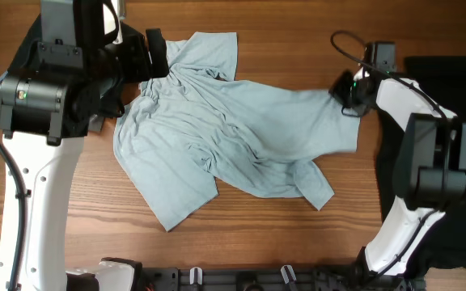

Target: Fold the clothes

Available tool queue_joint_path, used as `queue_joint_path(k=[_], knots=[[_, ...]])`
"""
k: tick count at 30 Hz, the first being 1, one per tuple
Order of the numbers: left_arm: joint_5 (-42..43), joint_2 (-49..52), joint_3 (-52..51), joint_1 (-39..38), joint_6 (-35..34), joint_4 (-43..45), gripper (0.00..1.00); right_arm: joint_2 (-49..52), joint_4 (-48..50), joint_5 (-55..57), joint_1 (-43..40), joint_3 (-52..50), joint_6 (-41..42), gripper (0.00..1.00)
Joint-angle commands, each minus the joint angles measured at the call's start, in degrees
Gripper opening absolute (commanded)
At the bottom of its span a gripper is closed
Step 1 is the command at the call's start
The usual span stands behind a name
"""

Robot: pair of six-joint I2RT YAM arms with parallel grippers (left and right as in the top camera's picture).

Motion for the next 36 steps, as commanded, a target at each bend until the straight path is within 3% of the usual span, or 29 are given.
queue_joint_path(k=[1,5,8,9,11,13,14,16,17,18,20,22,25,31,36], knots=[[0.5,-0.9,-0.1,0.1,0.1,-0.6,1.0,3.8,9.4,4.5,-2.1,0.3,3.0,0.04],[0.5,-0.9,-0.1,0.1,0.1,-1.6,1.0,3.1,15.5,3.5,-2.3,4.3,-0.1,0.04],[0.5,-0.9,-0.1,0.1,0.1,-1.4,1.0,0.9,11.6,0.1,-2.3,9.5,-7.7,0.04],[0.5,-0.9,-0.1,0.1,0.1,-1.3,1.0,0.0,8.8,-0.3,-2.3,11.2,-10.2,0.09],[0.5,-0.9,-0.1,0.1,0.1,-1.3,1.0,-2.2,3.0,-0.5,-2.3,13.9,-14.8,0.31],[0.5,-0.9,-0.1,0.1,0.1,-1.3,1.0,-5.7,-4.0,-0.1,-2.3,15.7,-20.4,0.63],[0.5,-0.9,-0.1,0.1,0.1,-1.3,1.0,-7.3,-7.0,0.8,-2.4,15.9,-21.0,0.72],[0.5,-0.9,-0.1,0.1,0.1,-1.3,1.0,-9.4,-11.2,4.3,-2.6,15.9,-20.9,0.79],[0.5,-0.9,-0.1,0.1,0.1,-1.3,1.0,-10.1,-13.5,6.8,-2.8,15.9,-20.8,0.78],[0.5,-0.9,-0.1,0.1,0.1,-1.3,1.0,-10.3,-16.1,9.3,-3.0,15.9,-20.7,0.7],[0.5,-0.9,-0.1,0.1,0.1,-1.3,1.0,-10.0,-19.6,12.9,-3.8,15.8,-19.0,0.5],[0.5,-0.9,-0.1,0.1,0.1,-1.5,1.0,-8.8,-22.6,17.2,-5.2,15.1,-16.5,0.24],[0.5,-0.9,-0.1,0.1,0.1,-2.1,1.0,-6.7,-23.8,17.1,-7.5,13.3,-15.7,0.06],[0.5,-0.9,-0.1,0.1,0.1,-2.7,1.0,-2.6,-26.5,9.5,-10.3,13.0,-15.8,0.04],[0.5,-0.9,-0.1,0.1,0.1,-2.7,1.0,0.7,-26.8,4.6,-10.4,13.0,-20.7,0.06]])
